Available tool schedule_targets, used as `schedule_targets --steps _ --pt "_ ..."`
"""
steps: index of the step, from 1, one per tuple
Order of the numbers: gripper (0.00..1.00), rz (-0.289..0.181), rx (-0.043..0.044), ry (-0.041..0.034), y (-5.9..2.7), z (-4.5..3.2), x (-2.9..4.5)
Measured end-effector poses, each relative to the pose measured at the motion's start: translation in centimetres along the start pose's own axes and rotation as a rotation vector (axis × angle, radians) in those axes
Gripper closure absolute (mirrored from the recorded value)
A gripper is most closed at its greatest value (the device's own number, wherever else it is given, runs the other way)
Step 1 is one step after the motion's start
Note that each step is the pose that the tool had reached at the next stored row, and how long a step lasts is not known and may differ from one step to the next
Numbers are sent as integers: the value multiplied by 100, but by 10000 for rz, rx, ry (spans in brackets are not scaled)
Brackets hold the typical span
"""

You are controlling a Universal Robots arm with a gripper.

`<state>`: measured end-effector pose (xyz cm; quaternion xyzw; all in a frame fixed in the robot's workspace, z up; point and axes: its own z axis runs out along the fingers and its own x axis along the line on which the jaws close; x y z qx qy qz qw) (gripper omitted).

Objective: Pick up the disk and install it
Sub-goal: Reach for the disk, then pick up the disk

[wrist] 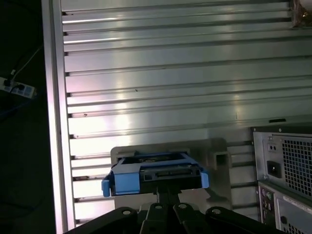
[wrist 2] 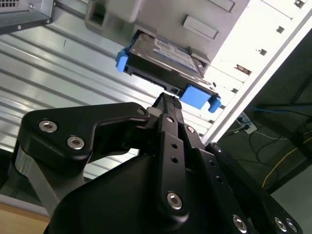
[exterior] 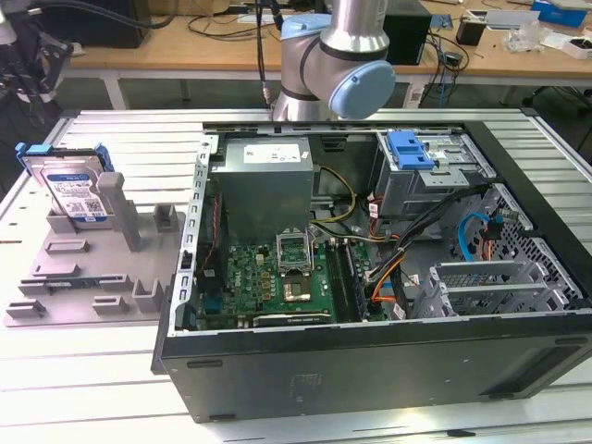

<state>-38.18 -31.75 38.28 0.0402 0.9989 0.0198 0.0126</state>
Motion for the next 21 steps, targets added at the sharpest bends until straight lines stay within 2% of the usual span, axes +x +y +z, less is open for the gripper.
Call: schedule_targets --steps 2,3,21 --pt "89 4 1 0 29 5 99" --pt "89 5 4 -2 33 6 104" --pt "89 -1 7 -1 33 5 104"
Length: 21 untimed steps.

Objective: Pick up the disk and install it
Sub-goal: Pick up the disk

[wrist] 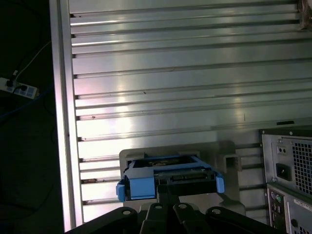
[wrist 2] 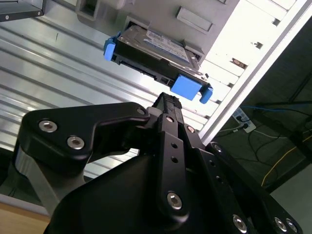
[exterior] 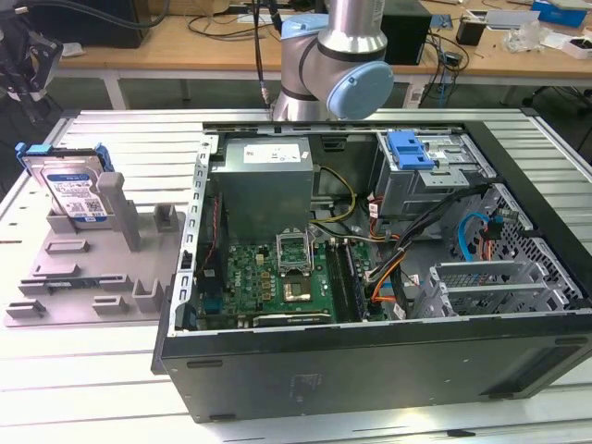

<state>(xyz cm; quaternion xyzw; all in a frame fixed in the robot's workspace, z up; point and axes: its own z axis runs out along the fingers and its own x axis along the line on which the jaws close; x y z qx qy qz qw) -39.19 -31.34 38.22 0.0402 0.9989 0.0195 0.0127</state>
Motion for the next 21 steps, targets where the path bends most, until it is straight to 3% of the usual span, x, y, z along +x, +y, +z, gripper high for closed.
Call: schedule_targets --steps 5,10,14,21 --pt "89 0 1 9 0 -1 1" --pt "89 -508 1 171 0 1 -3" --pt "89 -1383 -10 245 0 4 -4" --pt "89 -3881 -44 400 -1 28 -3"
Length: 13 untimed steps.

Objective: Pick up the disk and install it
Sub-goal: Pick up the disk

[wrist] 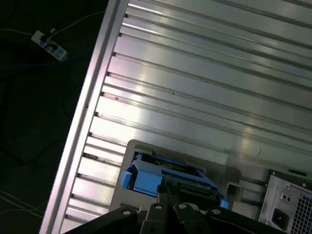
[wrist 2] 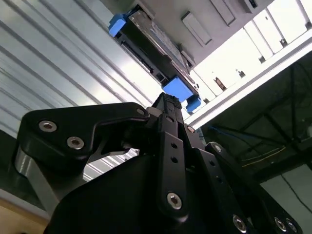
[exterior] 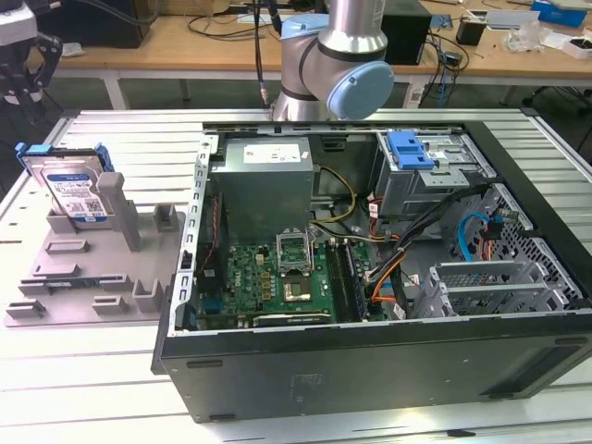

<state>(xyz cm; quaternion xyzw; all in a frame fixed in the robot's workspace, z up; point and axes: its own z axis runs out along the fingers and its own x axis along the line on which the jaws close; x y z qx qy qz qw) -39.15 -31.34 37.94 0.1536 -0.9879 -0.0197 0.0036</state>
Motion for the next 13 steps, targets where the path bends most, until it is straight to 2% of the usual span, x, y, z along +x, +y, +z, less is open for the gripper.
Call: schedule_targets --steps 2,6,7,9,12,13 --pt "89 -810 -10 65 0 6 0" --pt "89 -1528 -18 121 0 10 0" --pt "89 -2017 -21 154 0 12 0" --pt "89 -2448 -23 180 -1 14 0" --pt "89 -3530 -25 242 -1 20 0" --pt "89 -3710 -26 253 -1 21 0"
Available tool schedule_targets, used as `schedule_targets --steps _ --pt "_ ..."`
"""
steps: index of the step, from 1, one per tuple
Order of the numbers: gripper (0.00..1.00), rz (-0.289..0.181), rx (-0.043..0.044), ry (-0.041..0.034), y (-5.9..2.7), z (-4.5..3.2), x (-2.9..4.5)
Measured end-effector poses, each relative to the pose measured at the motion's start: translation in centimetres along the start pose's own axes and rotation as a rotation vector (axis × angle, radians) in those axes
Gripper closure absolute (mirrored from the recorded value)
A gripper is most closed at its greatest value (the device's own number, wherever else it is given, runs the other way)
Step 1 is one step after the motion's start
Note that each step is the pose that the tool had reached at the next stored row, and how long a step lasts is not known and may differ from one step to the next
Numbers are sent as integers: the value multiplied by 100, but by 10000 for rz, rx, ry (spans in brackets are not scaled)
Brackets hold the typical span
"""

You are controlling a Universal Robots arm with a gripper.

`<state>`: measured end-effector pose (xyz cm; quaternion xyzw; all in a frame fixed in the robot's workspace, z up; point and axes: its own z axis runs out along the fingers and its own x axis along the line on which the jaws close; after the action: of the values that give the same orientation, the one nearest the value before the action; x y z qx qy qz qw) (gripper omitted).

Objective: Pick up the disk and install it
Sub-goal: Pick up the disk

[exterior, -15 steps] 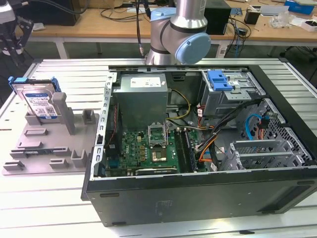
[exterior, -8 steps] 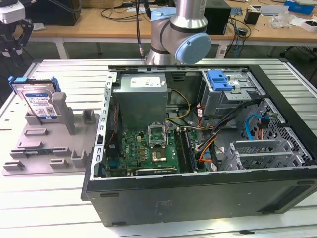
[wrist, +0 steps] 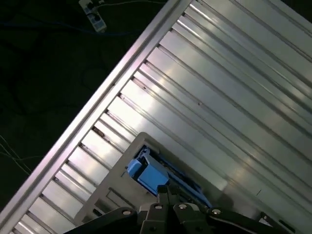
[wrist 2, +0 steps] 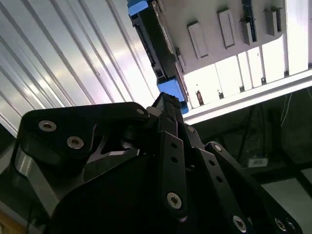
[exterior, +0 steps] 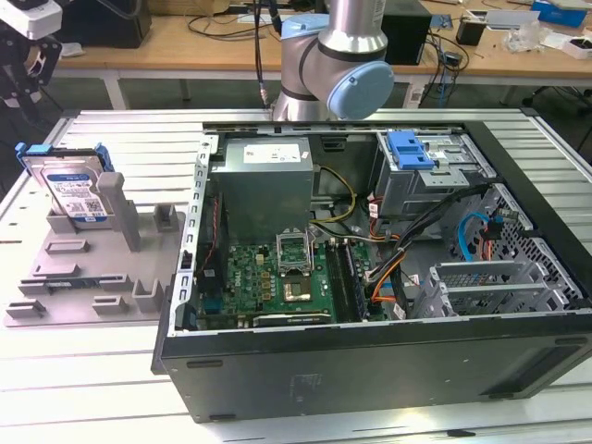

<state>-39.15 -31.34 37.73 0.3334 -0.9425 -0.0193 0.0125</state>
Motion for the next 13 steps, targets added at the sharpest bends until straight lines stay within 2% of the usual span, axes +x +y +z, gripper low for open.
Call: schedule_targets --steps 2,4,5,7,8,9,13 --pt "89 -642 1 36 0 2 0" --pt "76 -1246 4 68 0 3 0" --pt "64 -1464 6 79 0 4 0" --pt "64 -1900 9 100 0 5 0" --pt "58 -2165 11 113 0 6 0" --pt "58 -2499 14 129 0 7 0" --pt "58 -3238 22 164 -1 9 0"
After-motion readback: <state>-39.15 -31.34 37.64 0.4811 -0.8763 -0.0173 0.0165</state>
